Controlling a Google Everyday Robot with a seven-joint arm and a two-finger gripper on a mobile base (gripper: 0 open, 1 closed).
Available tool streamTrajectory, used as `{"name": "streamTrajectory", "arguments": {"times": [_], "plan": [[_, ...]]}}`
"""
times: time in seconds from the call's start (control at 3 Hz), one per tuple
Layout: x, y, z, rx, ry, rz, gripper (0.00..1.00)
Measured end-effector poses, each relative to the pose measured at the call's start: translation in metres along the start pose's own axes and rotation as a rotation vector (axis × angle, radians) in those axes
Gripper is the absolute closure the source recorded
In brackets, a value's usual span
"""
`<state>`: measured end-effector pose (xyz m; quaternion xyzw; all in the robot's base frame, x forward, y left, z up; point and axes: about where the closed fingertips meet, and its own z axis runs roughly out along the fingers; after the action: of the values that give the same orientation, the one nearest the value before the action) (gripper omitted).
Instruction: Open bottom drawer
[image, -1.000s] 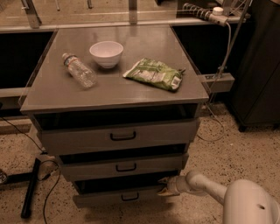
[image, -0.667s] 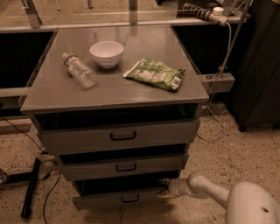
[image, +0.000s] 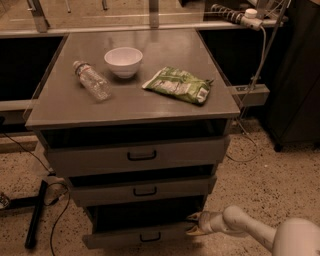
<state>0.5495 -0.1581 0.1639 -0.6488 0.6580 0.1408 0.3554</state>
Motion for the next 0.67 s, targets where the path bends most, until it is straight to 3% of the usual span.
{"name": "streamTrajectory", "arguments": {"times": [0.33,0.67], "plan": [[0.0048,0.0239,-0.0146,0.006,-0.001,0.011,1.0],[0.0009,0.0242,-0.0176,0.006,-0.001,0.011,1.0]]}}
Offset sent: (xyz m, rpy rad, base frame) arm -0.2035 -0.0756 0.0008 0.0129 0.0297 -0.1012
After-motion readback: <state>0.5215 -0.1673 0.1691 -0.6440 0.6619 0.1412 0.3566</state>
